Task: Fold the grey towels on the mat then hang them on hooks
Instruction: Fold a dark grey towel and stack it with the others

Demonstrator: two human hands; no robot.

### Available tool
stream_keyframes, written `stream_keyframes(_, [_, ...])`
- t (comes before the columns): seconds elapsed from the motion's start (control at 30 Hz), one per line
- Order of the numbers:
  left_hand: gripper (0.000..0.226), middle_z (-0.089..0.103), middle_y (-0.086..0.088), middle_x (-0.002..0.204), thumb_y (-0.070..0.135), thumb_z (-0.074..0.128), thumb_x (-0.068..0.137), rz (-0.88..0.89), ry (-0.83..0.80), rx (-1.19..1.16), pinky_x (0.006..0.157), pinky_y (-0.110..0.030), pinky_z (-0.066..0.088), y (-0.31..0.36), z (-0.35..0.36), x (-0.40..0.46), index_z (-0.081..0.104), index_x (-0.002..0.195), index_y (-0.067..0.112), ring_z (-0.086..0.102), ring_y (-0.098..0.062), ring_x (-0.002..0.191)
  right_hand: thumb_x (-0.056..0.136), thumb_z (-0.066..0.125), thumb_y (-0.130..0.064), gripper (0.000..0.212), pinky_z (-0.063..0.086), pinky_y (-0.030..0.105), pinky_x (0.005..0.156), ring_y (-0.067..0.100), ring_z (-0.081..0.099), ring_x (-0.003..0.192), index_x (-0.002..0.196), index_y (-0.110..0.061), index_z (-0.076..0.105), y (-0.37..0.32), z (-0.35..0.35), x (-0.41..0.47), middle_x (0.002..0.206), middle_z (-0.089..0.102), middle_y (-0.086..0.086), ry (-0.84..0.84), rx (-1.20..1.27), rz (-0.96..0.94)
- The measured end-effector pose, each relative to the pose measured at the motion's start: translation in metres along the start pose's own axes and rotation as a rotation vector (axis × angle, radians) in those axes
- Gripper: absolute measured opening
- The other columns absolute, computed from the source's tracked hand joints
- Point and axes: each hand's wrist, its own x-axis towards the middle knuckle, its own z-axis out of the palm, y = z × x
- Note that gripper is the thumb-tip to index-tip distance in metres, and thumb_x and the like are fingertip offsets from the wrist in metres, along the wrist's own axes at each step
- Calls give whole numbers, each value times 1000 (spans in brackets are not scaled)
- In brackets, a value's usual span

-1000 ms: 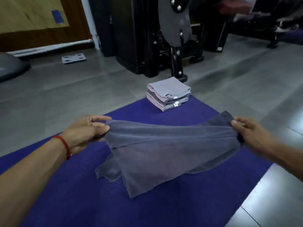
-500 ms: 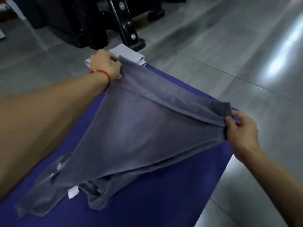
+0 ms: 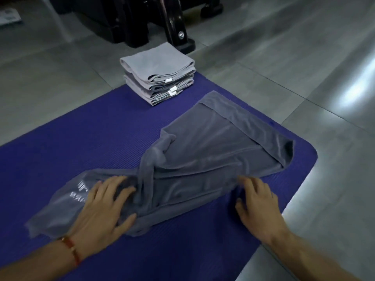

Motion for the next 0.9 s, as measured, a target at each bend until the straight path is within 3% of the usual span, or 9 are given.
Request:
stream_keyframes(0.1, [74,39,-10,151,68,49,88,-56,-103,67,103,-53,47,-47,17,-50,42,149,27,45,-28,135,84,63,-12,59,53,41,93,25,58,109,138,-25,47,-42,0,2,133,45,-1,-76,96,-281])
stream_keyframes(0.27, [29,52,3,105,40,57,95,-49,-61,8,66,-39,58,-67,23,-60,48,123,37,61,-23,91,93,44,-32,46,51,44,96,22,59,110,138,-31,48,-124,27,6,128,56,-4,-201,-25,-640])
stream_keyframes(0.37, [33,51,1,114,24,54,97,-202,-57,-15,85,-44,53,-45,15,-60,43,126,34,55,-24,106,99,50,-33,60,29,50,119,21,41,142,155,-28,29,-166,52,-8,154,43,-4,-360,-200,-692])
stream_keyframes(0.43, [52,45,-2,134,19,57,88,-345,-59,84,98,-49,44,-39,14,-67,43,137,29,46,-28,122,98,60,-36,71,24,59,119,24,43,140,158,-20,25,-181,64,-17,152,45,1,-366,-362,-663])
stream_keyframes(0.5, [63,35,-7,146,25,61,87,-476,-108,157,103,-57,39,-48,9,-78,35,144,28,37,-33,132,78,81,-42,69,50,54,96,20,65,103,138,-22,56,-186,68,-23,117,67,-1,-283,-440,-729])
stream_keyframes(0.57, [66,24,-10,152,37,60,93,-549,-205,70,105,-57,41,-68,6,-90,26,148,29,32,-34,137,63,91,-36,48,56,36,77,10,63,76,105,-31,68,-179,63,-27,87,65,-12,-236,-437,-810])
stream_keyframes(0.67, [73,19,-13,152,47,64,91,-550,-233,-84,103,-52,46,-88,7,-105,23,150,30,35,-34,135,82,69,-27,23,45,26,87,7,56,82,102,-35,60,-155,36,-35,94,54,-14,-312,-260,-864])
stream_keyframes(0.77, [79,20,-14,151,50,70,85,-644,-184,-219,100,-53,47,-87,12,-114,25,148,35,36,-37,132,71,63,-30,19,35,20,93,6,52,86,89,-33,58,-131,10,-53,94,50,-16,-366,-205,-911])
stream_keyframes(0.9, [39,58,-6,103,24,69,85,-673,23,-419,76,-44,49,-82,7,-106,39,109,25,57,-31,96,81,67,-52,24,38,27,88,8,52,80,74,-31,58,-116,11,-73,79,53,-14,-240,-319,-967])
